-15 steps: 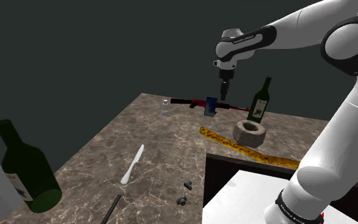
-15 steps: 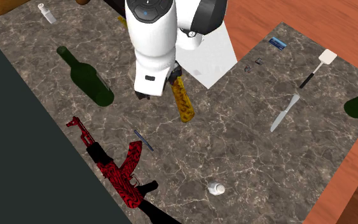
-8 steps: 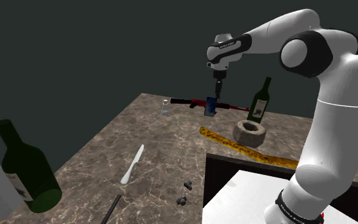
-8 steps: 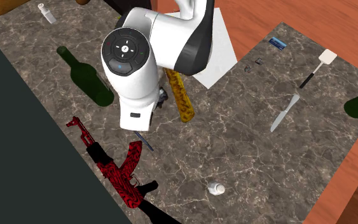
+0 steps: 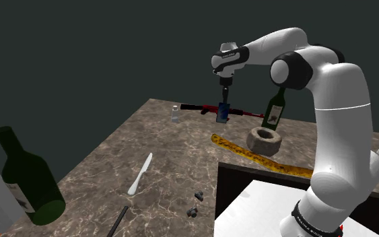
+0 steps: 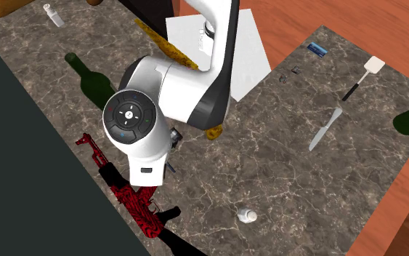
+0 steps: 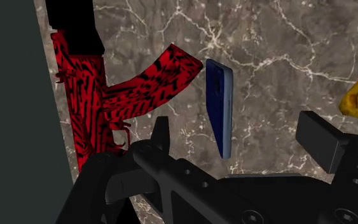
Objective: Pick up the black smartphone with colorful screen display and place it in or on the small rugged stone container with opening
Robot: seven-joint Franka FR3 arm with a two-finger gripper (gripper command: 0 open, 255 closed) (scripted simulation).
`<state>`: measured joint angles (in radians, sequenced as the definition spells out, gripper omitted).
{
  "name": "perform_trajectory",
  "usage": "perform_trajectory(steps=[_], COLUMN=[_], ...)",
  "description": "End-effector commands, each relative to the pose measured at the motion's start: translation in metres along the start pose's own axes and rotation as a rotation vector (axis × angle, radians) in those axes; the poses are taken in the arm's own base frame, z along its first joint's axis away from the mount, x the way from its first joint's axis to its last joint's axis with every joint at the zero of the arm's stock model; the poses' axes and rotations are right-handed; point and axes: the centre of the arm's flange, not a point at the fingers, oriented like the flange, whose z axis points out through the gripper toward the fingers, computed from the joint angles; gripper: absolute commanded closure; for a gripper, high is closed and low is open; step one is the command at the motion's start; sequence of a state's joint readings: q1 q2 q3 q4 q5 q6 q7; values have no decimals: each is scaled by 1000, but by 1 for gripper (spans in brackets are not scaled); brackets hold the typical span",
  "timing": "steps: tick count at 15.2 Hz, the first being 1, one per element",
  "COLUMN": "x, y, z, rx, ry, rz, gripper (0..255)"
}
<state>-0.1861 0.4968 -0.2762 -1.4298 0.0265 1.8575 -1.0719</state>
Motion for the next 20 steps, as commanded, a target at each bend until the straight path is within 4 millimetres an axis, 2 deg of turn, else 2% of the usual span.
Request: perform_trajectory(steps=[1,5,12,13,20], x=[1,1,1,1,1], y=[2,2,2,2,2], z=[9,28,28,28,28], rx=[-1,-1,-1,-1,-1], ry=[0,0,0,0,0], rz=[-2,-2,-2,-2,-2], gripper=[0,0,0,255,255])
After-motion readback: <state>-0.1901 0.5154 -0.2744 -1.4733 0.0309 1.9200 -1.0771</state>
